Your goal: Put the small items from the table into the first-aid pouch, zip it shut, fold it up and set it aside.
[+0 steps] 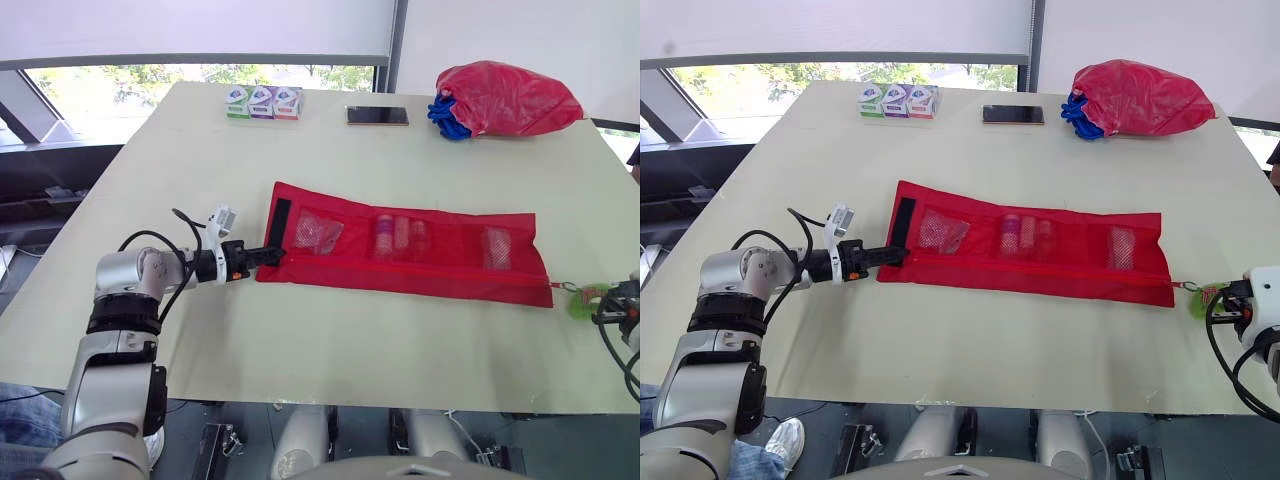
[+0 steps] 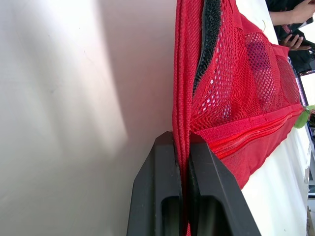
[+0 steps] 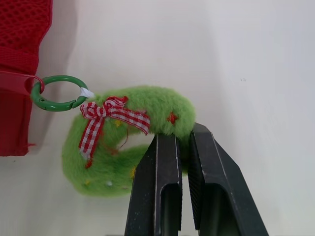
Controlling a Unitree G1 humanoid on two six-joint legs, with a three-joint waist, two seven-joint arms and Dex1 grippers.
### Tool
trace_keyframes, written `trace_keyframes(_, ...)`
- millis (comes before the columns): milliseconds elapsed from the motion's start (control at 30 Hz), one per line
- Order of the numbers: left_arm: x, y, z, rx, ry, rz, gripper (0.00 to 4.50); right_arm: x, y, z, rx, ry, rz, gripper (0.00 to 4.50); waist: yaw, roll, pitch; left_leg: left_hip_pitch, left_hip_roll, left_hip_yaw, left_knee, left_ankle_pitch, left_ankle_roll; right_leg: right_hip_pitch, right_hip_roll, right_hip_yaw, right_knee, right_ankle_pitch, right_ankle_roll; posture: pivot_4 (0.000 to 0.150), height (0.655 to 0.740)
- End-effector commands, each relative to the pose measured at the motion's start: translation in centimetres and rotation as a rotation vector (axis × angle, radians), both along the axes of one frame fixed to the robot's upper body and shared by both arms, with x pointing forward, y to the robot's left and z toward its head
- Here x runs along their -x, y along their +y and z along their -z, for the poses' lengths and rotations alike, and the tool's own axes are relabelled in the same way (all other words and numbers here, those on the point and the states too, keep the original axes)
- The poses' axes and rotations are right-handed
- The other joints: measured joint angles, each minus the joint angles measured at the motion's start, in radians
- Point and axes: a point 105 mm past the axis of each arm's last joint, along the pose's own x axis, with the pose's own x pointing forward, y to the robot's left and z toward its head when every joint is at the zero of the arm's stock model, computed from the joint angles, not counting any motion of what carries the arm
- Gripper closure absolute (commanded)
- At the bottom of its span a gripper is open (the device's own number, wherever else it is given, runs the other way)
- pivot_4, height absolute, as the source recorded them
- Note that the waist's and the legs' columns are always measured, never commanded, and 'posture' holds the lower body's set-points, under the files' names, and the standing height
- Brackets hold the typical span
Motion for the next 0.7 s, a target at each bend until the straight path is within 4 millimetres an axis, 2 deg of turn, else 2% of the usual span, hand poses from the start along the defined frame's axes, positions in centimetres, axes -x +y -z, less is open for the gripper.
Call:
trace_keyframes(33, 0.0, 2.3, -0.6, -0.059, -0.027, -0.059, 4.5, 0.7, -0.3, -1.3, 0.003, 0.0, -0.035, 3.74, 0.0, 0.0, 0.0, 0.0, 0.0, 0.0, 0.0, 0.0, 0.0, 0.0, 0.0, 0.0, 0.0, 0.0, 0.0, 0.15, 0.74)
trace_keyframes(100, 0.0, 2.2, -0.6, -0.057, -0.028, -0.057, 4.5, 1.0, 0.0, -1.1, 0.007, 0.026, -0.062, 2.96, -0.001, 0.0, 0.0, 0.0, 0.0, 0.0, 0.0, 0.0, 0.0, 0.0, 0.0, 0.0, 0.0, 0.0, 0.0, 0.15, 0.74)
trace_keyframes(133, 0.0, 2.2, -0.7, -0.048, -0.026, -0.064, 4.5, 1.1, -0.2, -1.2, 0.017, 0.027, -0.059, 2.38, -0.002, 0.0, 0.0, 0.0, 0.0, 0.0, 0.0, 0.0, 0.0, 0.0, 0.0, 0.0, 0.0, 0.0, 0.0, 0.15, 0.74)
trace_keyframes(300, 0.6, 3.0, -0.5, -0.059, -0.014, -0.087, 4.5, 2.1, -1.2, -1.7, 0.041, 0.014, -0.04, 0.06, -0.006, 0.0, 0.0, 0.0, 0.0, 0.0, 0.0, 0.0, 0.0, 0.0, 0.0, 0.0, 0.0, 0.0, 0.0, 0.15, 0.74)
trace_keyframes(433, 0.6, 3.7, -0.8, -0.077, -0.053, -0.102, 4.5, 1.6, 0.8, -3.1, 0.011, -0.087, -0.159, 0.06, -0.015, 0.0, 0.0, 0.001, 0.0, 0.0, 0.0, 0.0, 0.0, 0.0, 0.0, 0.0, 0.0, 0.0, 0.0, 0.15, 0.74)
trace_keyframes(467, 0.6, 3.8, -1.0, -0.083, -0.066, -0.102, 3.85, 1.5, 1.5, -3.3, -0.03, -0.109, -0.169, 0.0, -0.018, 0.0, 0.0, 0.001, 0.001, 0.0, 0.0, 0.0, 0.0, 0.0, 0.0, 0.0, 0.0, 0.0, 0.001, 0.15, 0.74)
trace_keyframes(533, 0.6, 4.2, -1.2, -0.112, -0.082, -0.103, 3.45, 1.3, 3.1, -3.7, -0.119, -0.161, -0.211, 0.0, -0.021, 0.0, 0.0, 0.001, 0.002, 0.0, 0.0, 0.0, 0.0, 0.0, 0.0, 0.0, 0.0, 0.0, 0.001, 0.15, 0.74)
trace_keyframes(633, 0.5, 4.9, -1.8, -0.151, -0.122, -0.108, 2.11, 1.5, 4.7, -3.5, -0.217, -0.182, -0.223, 0.0, -0.021, 0.001, 0.0, 0.001, 0.003, 0.0, -0.001, 0.0, 0.0, 0.0, -0.001, -0.001, 0.0, 0.0, 0.0, 0.15, 0.74)
trace_keyframes(700, 0.3, 4.8, -3.0, -0.223, -0.212, -0.065, 1.19, 1.6, 6.4, -2.9, -0.296, -0.192, -0.234, 0.0, -0.02, 0.0, 0.0, 0.001, 0.003, 0.0, -0.001, 0.0, 0.0, 0.0, -0.003, 0.0, 0.0, 0.0, 0.0, 0.15, 0.74)
